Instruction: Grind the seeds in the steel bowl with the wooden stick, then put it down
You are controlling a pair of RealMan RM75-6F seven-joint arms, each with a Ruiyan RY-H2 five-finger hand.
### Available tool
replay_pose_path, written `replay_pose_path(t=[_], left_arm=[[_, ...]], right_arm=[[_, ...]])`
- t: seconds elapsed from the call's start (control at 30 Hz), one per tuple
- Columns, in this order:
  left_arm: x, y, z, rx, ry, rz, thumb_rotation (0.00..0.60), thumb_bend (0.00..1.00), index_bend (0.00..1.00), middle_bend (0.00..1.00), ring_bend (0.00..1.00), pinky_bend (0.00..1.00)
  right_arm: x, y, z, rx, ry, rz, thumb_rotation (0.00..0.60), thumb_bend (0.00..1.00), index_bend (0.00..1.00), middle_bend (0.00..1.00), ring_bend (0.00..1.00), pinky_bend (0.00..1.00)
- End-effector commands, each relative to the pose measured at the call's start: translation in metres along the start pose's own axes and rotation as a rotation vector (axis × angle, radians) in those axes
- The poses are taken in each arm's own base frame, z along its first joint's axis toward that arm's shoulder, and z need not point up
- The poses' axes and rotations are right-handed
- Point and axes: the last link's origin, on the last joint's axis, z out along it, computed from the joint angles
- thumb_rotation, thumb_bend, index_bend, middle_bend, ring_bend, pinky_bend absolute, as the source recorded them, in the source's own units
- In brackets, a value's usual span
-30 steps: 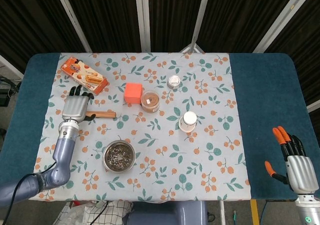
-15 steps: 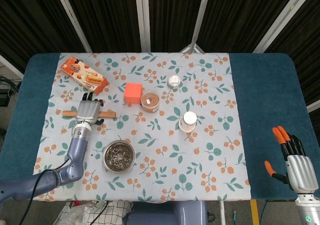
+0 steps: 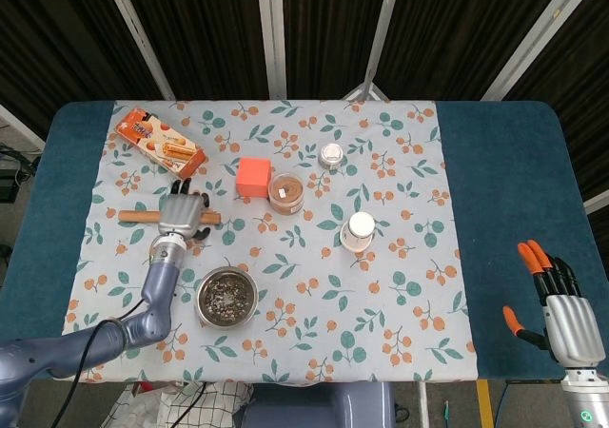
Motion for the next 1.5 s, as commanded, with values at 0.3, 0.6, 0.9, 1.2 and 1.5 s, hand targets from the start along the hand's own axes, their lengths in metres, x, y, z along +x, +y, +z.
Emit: replay_pose_path(t=[0.3,0.6,0.9,1.2,1.5], left_arm=[[-0.002,0.007,-0.003,-0.028,0.003,0.009,0.600,0.53,0.44,0.42,0.03,0.00],[-0.001,0.007,-0.005,-0.030,0.016,0.026,0.600,0.72,0.47,0.46,0.04,0.00],[0.003,0.006,-0.007,-0.038,0.037,0.017,0.600,0.82,0.48,0.47,0.05,0.00],[0.020,0.013,-0.019,-0.099,0.091,-0.058,0.600,0.84,0.51,0.50,0.07,0.00],[0.048,0.015,-0.057,-0.202,0.184,-0.254,0.600,0.84,0.52,0.51,0.08,0.00]], right_arm=[[-0.001,0.000,0.000,0.000,-0.001,-0.001,0.600,0.37,0.00,0.00,0.00,0.00],[-0.001,-0.001,-0.001,0.003,-0.001,-0.002,0.600,0.37,0.00,0.00,0.00,0.00],[-0.001,-0.001,-0.001,0.002,-0.003,-0.001,0.600,0.37,0.00,0.00,0.00,0.00],[-0.001,-0.001,-0.001,0.001,-0.003,-0.002,0.600,0.37,0.00,0.00,0.00,0.00],[-0.001,0.000,0.000,-0.001,-0.002,-0.002,0.600,0.37,0.00,0.00,0.00,0.00]])
